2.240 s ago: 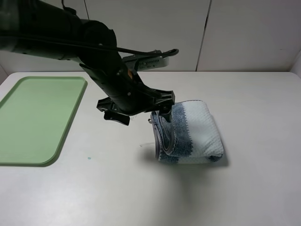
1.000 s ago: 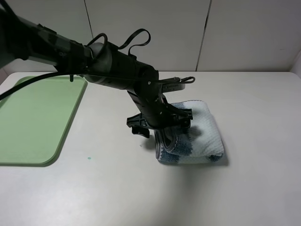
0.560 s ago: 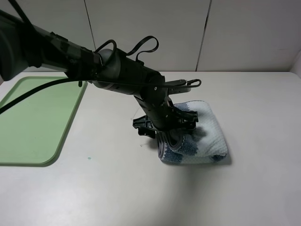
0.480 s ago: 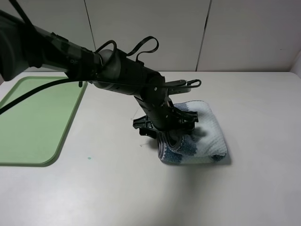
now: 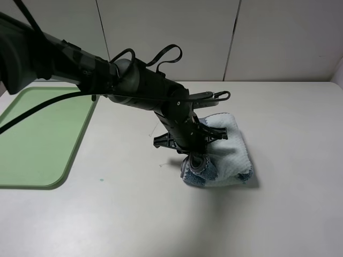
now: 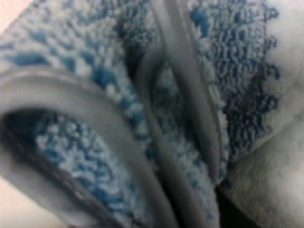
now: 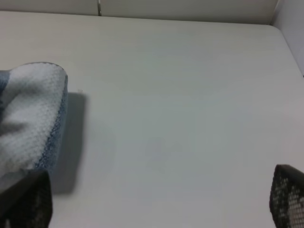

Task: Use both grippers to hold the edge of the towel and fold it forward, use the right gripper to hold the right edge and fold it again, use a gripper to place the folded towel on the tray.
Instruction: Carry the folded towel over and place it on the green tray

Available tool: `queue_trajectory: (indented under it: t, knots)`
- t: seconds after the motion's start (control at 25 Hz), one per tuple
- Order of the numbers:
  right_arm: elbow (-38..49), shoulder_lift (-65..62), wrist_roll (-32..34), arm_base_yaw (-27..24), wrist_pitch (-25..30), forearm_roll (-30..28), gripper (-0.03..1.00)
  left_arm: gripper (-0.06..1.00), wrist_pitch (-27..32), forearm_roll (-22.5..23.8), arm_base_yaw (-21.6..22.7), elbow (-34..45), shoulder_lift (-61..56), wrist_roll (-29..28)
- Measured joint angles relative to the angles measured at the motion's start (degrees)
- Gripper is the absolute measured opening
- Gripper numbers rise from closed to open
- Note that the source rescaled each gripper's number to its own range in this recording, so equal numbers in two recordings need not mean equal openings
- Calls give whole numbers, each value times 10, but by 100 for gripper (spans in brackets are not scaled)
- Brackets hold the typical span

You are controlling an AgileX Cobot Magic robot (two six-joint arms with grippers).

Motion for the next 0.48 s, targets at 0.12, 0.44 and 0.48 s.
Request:
queue_trajectory:
  t: [0.12,0.44,0.48]
  knots:
    - [0,0,0,0,0,0,100,17,0,0,0,0,0,0]
    - [0,0,0,0,0,0,100,17,28,9,0,-9,-11,0]
    - [0,0,0,0,0,0,100,17,37,14,0,-12,-13,0]
